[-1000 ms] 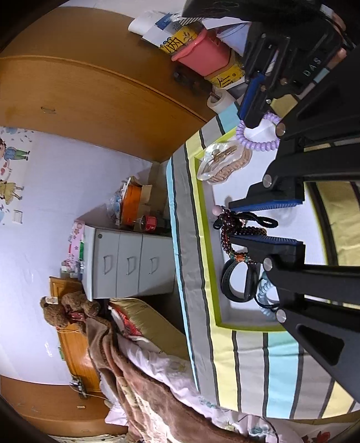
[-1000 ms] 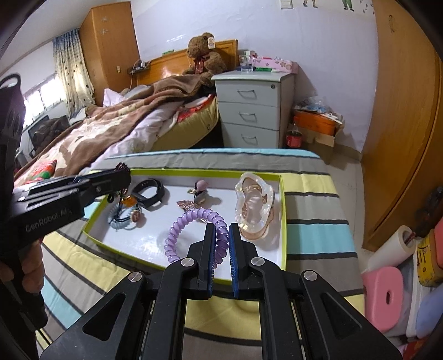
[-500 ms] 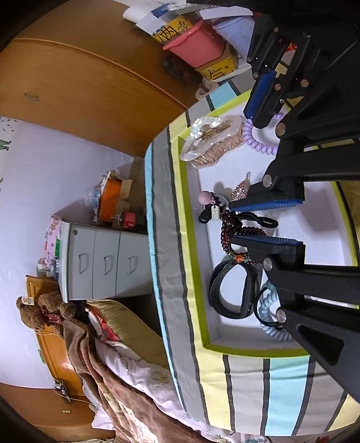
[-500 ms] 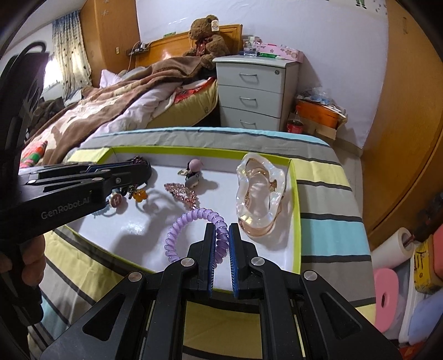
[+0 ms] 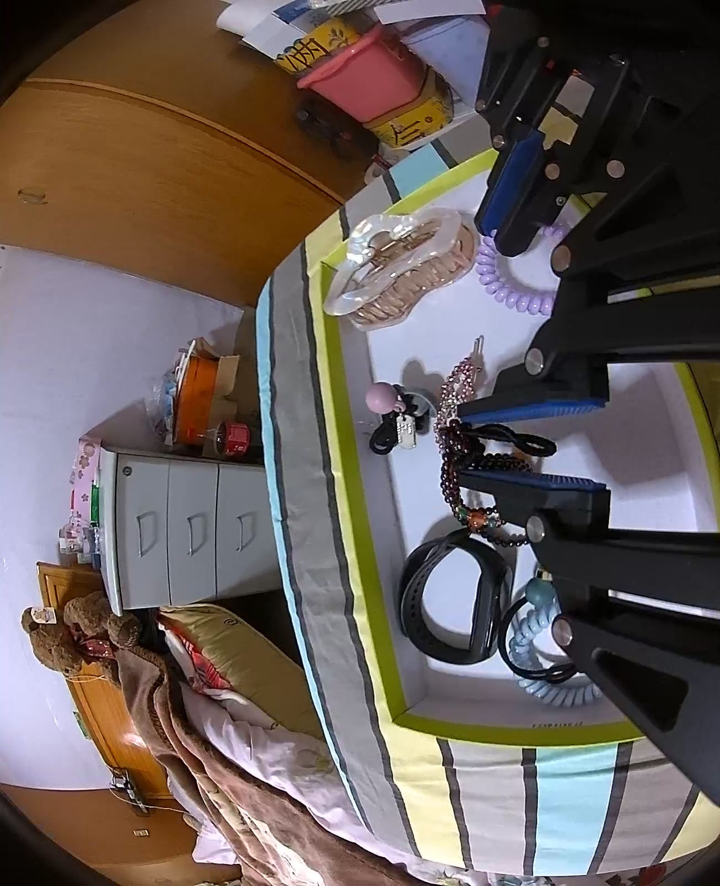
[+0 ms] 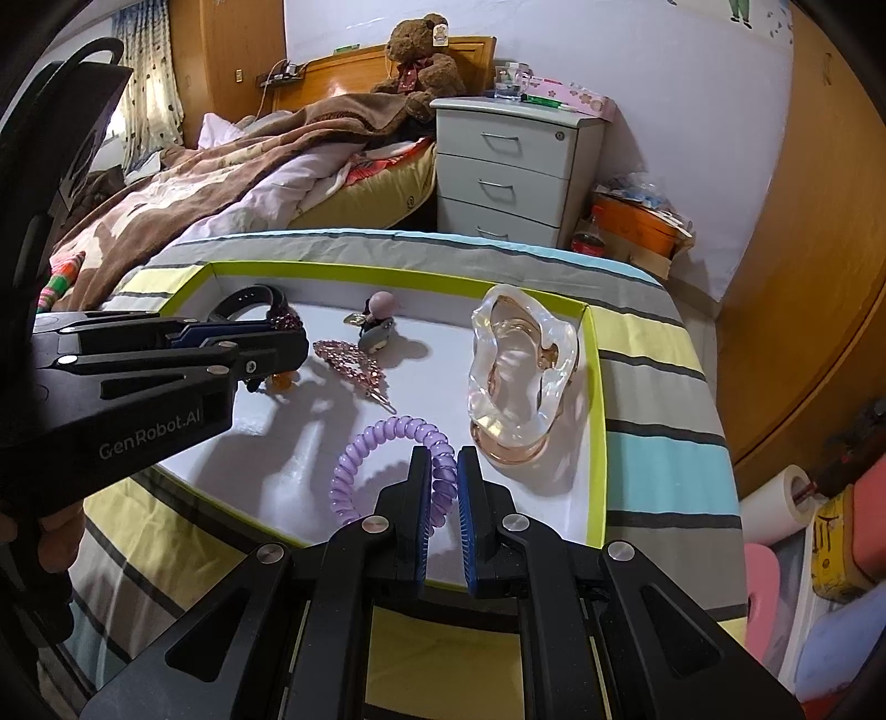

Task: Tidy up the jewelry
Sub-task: 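Carry the bead bracelet with the left tool while the right tool carries the purple tie over the box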

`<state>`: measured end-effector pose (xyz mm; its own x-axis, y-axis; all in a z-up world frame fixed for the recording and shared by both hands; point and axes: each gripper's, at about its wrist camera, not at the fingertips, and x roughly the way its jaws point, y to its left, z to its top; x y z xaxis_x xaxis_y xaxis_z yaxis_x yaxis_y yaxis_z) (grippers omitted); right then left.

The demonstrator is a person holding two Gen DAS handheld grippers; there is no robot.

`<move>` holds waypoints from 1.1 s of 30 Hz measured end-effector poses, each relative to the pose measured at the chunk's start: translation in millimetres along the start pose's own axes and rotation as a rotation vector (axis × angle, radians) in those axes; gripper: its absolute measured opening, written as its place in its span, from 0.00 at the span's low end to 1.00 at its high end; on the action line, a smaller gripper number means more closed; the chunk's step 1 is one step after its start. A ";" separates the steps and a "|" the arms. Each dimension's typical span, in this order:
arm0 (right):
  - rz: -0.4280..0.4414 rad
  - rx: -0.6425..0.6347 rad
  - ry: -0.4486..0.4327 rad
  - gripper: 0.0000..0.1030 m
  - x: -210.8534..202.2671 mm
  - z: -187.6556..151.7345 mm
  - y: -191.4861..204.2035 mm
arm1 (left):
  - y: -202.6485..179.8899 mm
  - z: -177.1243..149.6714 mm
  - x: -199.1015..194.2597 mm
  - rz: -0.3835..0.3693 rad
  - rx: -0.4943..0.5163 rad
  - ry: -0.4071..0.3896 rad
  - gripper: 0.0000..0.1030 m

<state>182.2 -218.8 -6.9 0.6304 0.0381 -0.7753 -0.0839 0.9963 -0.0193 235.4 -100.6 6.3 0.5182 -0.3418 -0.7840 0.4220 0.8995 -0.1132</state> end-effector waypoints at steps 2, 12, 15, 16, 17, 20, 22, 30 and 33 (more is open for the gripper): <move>-0.003 -0.002 0.006 0.09 1.8 -0.5 -0.4 | 0.3 -0.7 2.6 -0.001 -0.003 0.009 0.17; -0.011 -0.006 0.023 0.09 6.0 -3.2 -3.6 | -1.9 -3.1 10.4 0.000 0.001 0.030 0.18; -0.011 -0.006 0.023 0.09 5.7 -3.8 -3.9 | -1.5 -3.2 12.8 -0.001 0.000 0.038 0.18; -0.012 -0.005 0.023 0.09 5.4 -4.2 -4.6 | -1.2 -3.5 13.2 -0.001 -0.002 0.039 0.19; -0.011 -0.005 0.024 0.09 5.8 -3.0 -3.8 | -1.2 -3.7 13.4 -0.001 -0.004 0.040 0.19; -0.014 -0.001 0.024 0.09 5.8 -2.4 -3.7 | -0.9 -3.9 13.6 -0.004 -0.003 0.041 0.19; -0.015 0.001 0.024 0.09 5.6 -2.5 -4.5 | -0.1 -3.7 14.1 -0.002 -0.007 0.043 0.19; -0.018 -0.001 0.026 0.09 6.4 -1.3 -4.9 | -2.8 -4.5 14.0 -0.008 -0.004 0.041 0.19; -0.012 0.007 0.029 0.10 6.6 -0.8 -5.4 | -2.6 -4.8 15.6 -0.015 -0.003 0.046 0.20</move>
<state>186.2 -224.0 -12.4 0.6089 0.0237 -0.7929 -0.0706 0.9972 -0.0244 238.8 -106.9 -8.5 0.4773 -0.3426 -0.8092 0.4274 0.8951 -0.1269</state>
